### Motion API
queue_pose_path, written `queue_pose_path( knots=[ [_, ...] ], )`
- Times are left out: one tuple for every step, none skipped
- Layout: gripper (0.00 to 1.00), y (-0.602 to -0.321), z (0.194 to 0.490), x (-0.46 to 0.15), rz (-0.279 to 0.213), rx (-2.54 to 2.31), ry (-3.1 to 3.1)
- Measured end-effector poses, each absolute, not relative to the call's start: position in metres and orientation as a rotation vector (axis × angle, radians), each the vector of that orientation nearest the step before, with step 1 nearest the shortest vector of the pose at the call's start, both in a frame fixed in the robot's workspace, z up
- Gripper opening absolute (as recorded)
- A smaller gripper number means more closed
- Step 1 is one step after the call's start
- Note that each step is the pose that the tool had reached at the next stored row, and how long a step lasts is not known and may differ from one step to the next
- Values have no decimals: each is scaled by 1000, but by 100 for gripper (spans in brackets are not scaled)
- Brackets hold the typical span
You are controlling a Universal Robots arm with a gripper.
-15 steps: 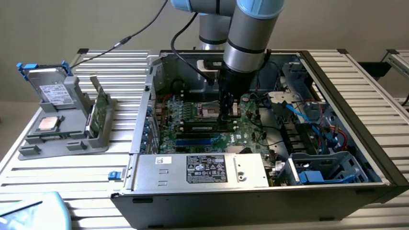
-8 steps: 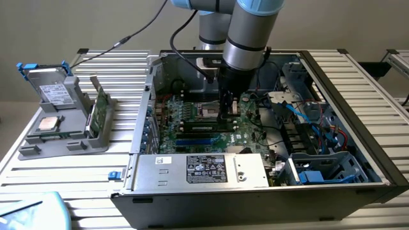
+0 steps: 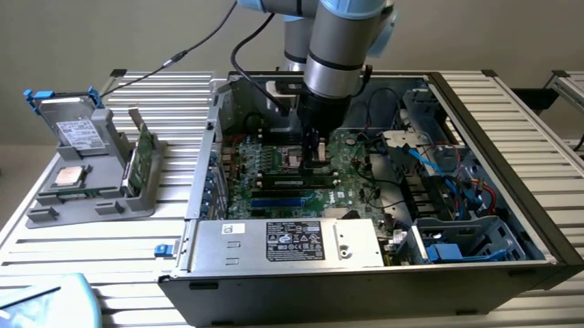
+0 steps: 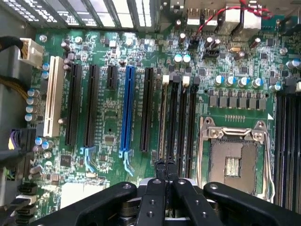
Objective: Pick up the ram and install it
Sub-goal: 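Press down the ram until it locks into place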
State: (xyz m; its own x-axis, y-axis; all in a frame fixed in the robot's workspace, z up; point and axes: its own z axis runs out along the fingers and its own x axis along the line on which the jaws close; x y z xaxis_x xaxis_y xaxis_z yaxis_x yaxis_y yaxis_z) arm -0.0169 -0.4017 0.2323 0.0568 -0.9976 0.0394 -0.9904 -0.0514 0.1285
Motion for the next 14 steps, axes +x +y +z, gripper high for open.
queue_pose_path(
  knots=[
    [11,-401,232,-20,-88,2191,-2075],
    [11,-401,232,-22,-86,2190,-2075],
    [11,-401,232,-23,-85,2189,-2074],
    [11,-401,232,-23,-85,2189,-2074],
    [11,-401,232,-24,-84,2189,-2074],
    [11,-401,231,-24,-84,2189,-2074],
    [11,-401,230,-24,-84,2189,-2074],
    [11,-401,229,-24,-84,2189,-2074],
    [11,-401,228,-24,-84,2189,-2074],
    [11,-401,227,-24,-84,2188,-2073],
    [11,-401,227,-24,-83,2188,-2073],
    [11,-401,227,-24,-83,2188,-2073],
    [11,-401,227,-24,-83,2188,-2073],
    [11,-401,227,-24,-84,2188,-2073]
  ],
)
